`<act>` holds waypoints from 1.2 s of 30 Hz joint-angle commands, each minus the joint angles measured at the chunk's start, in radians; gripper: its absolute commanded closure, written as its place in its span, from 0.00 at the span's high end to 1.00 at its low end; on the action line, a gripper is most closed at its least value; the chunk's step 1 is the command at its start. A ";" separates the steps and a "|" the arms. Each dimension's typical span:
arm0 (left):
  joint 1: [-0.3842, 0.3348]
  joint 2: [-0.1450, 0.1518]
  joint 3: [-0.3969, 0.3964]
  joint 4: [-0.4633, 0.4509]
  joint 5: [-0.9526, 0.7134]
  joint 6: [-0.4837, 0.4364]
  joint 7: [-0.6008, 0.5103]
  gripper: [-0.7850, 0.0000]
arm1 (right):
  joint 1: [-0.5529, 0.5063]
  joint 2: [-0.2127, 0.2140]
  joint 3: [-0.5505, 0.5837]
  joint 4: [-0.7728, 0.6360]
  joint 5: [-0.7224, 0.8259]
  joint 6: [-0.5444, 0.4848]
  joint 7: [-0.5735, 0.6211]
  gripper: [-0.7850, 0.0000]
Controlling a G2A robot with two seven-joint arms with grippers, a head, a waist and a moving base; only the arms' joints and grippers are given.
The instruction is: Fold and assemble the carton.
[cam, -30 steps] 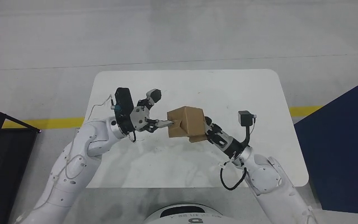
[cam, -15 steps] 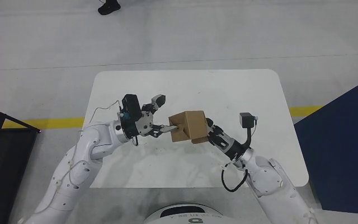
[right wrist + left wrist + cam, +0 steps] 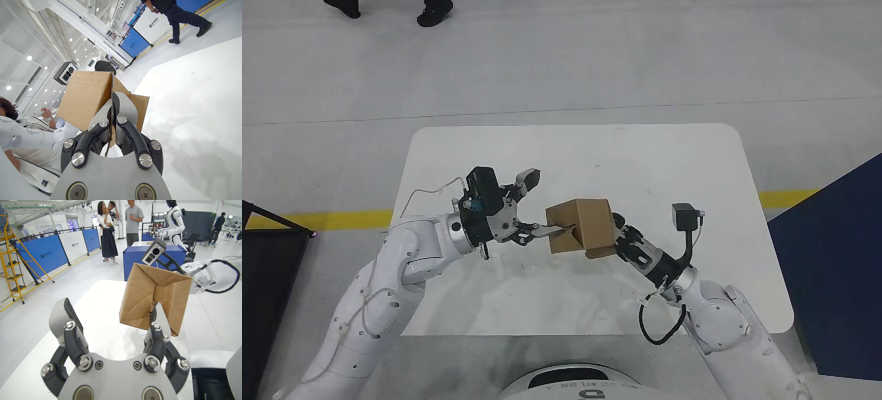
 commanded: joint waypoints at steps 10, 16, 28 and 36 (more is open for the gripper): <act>0.042 0.009 -0.056 -0.009 -0.093 -0.117 0.054 1.00 | 0.007 0.002 0.004 0.015 0.017 -0.009 0.001 0.00; 0.035 0.006 -0.029 -0.006 -0.119 -0.135 0.028 1.00 | 0.017 0.002 -0.001 0.014 0.012 -0.006 0.003 0.00; -0.034 -0.014 0.061 0.017 -0.106 -0.044 -0.046 1.00 | 0.001 0.003 -0.003 -0.010 -0.055 0.017 -0.024 0.00; -0.030 -0.012 0.030 0.028 -0.120 -0.041 -0.047 1.00 | -0.009 0.005 0.012 -0.022 -0.094 0.016 -0.046 0.00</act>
